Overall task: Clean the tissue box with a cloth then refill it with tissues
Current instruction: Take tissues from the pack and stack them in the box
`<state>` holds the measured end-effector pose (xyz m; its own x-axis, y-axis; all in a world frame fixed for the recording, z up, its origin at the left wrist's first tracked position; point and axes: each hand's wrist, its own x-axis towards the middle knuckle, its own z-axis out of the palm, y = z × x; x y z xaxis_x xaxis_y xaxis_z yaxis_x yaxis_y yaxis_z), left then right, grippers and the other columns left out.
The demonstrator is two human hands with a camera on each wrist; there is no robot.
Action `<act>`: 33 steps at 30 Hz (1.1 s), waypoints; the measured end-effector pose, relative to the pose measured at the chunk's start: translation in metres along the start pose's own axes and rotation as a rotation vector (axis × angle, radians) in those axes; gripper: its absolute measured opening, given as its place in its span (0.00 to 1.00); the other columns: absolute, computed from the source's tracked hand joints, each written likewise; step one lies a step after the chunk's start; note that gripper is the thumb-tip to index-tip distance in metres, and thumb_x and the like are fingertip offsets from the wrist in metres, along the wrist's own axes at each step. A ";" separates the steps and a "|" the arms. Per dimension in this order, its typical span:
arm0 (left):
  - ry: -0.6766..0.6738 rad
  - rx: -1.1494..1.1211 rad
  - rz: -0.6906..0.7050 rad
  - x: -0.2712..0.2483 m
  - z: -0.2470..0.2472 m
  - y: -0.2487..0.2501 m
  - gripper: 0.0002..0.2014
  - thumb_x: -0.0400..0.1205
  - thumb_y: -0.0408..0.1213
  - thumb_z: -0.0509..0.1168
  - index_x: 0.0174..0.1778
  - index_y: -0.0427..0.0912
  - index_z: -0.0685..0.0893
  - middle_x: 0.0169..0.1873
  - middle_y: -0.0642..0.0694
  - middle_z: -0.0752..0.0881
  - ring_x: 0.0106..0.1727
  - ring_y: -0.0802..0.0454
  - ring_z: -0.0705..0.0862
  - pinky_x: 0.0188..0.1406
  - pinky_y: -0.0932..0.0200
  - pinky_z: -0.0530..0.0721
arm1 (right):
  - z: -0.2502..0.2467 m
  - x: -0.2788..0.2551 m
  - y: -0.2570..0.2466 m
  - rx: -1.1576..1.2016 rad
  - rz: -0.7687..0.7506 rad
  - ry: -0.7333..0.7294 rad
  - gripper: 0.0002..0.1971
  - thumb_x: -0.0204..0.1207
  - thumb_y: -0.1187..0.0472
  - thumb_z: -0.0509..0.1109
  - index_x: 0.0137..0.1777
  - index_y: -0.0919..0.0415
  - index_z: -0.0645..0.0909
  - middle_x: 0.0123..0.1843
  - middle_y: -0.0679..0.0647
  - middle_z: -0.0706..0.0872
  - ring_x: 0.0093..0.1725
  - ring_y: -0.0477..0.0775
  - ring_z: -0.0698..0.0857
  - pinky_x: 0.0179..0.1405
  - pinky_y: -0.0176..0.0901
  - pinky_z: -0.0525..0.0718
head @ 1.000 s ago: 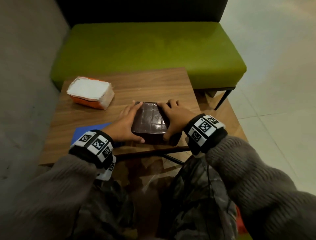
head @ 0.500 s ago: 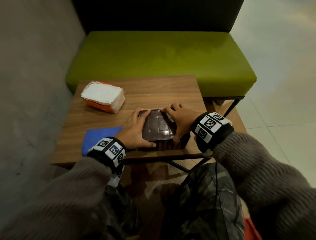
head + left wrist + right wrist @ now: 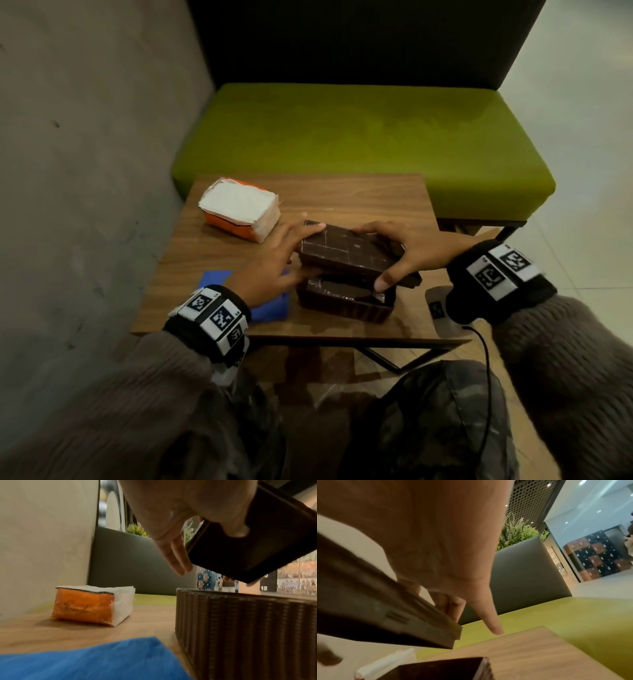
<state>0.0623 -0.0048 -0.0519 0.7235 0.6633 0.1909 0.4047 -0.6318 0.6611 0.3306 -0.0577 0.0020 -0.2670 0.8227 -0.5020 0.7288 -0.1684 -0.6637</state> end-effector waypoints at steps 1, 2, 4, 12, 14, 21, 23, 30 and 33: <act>0.066 0.017 0.036 0.005 -0.004 0.002 0.24 0.78 0.41 0.63 0.72 0.51 0.71 0.74 0.45 0.70 0.75 0.52 0.68 0.72 0.60 0.69 | 0.001 -0.004 -0.002 0.068 -0.016 -0.011 0.43 0.68 0.48 0.80 0.80 0.41 0.61 0.71 0.45 0.69 0.72 0.50 0.71 0.59 0.33 0.74; 0.146 0.050 0.061 0.010 -0.009 0.004 0.19 0.79 0.37 0.60 0.67 0.45 0.75 0.68 0.42 0.76 0.70 0.48 0.74 0.67 0.60 0.73 | 0.004 -0.007 -0.004 0.140 -0.039 0.006 0.41 0.69 0.40 0.76 0.80 0.40 0.61 0.72 0.43 0.69 0.73 0.48 0.70 0.59 0.30 0.72; 0.307 0.140 0.035 0.023 -0.021 0.008 0.14 0.81 0.36 0.58 0.59 0.34 0.78 0.52 0.35 0.84 0.54 0.38 0.83 0.50 0.59 0.76 | 0.013 -0.012 -0.003 0.326 -0.082 0.173 0.40 0.69 0.25 0.62 0.80 0.39 0.61 0.77 0.45 0.69 0.76 0.45 0.67 0.68 0.36 0.66; 0.005 -0.063 -0.626 0.127 -0.045 -0.028 0.19 0.88 0.42 0.52 0.67 0.29 0.70 0.23 0.38 0.81 0.16 0.55 0.81 0.21 0.59 0.82 | 0.116 0.011 0.044 0.332 0.388 0.646 0.39 0.77 0.55 0.73 0.82 0.63 0.57 0.70 0.65 0.77 0.65 0.60 0.80 0.57 0.47 0.79; -0.140 -0.153 -0.733 0.145 -0.033 -0.039 0.19 0.88 0.41 0.51 0.64 0.26 0.70 0.17 0.39 0.81 0.12 0.58 0.79 0.13 0.66 0.79 | 0.117 0.016 0.052 0.316 0.347 0.691 0.27 0.80 0.62 0.68 0.77 0.61 0.65 0.56 0.56 0.85 0.47 0.48 0.83 0.40 0.38 0.78; -0.400 -0.385 -0.902 0.160 0.015 -0.072 0.09 0.85 0.32 0.58 0.40 0.34 0.74 0.10 0.46 0.80 0.12 0.59 0.79 0.13 0.68 0.79 | 0.097 0.018 0.059 0.217 0.324 0.658 0.19 0.79 0.64 0.66 0.70 0.56 0.72 0.58 0.59 0.84 0.54 0.59 0.83 0.50 0.51 0.81; -0.409 -0.425 -0.920 0.159 0.022 -0.080 0.05 0.83 0.27 0.60 0.45 0.28 0.77 0.12 0.44 0.82 0.13 0.58 0.81 0.14 0.68 0.80 | 0.094 0.017 0.058 0.191 0.315 0.652 0.20 0.78 0.64 0.67 0.70 0.55 0.73 0.57 0.59 0.85 0.53 0.59 0.84 0.51 0.53 0.82; -0.163 -0.323 -0.708 0.133 -0.020 -0.070 0.09 0.81 0.24 0.63 0.56 0.36 0.75 0.34 0.38 0.83 0.20 0.56 0.82 0.15 0.69 0.78 | 0.085 0.017 0.057 0.206 0.344 0.644 0.18 0.81 0.61 0.66 0.71 0.54 0.73 0.48 0.50 0.81 0.44 0.55 0.86 0.40 0.52 0.86; 0.097 0.200 -0.405 0.110 -0.064 -0.089 0.06 0.78 0.31 0.66 0.49 0.42 0.83 0.41 0.47 0.83 0.36 0.52 0.80 0.32 0.65 0.73 | 0.085 0.022 0.058 0.222 0.330 0.678 0.15 0.83 0.57 0.64 0.69 0.56 0.74 0.44 0.48 0.80 0.40 0.55 0.86 0.38 0.55 0.87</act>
<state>0.0699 0.1499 -0.0429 0.4328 0.9013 0.0190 0.7511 -0.3722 0.5453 0.3138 -0.0953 -0.0944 0.4361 0.8512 -0.2920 0.5416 -0.5073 -0.6703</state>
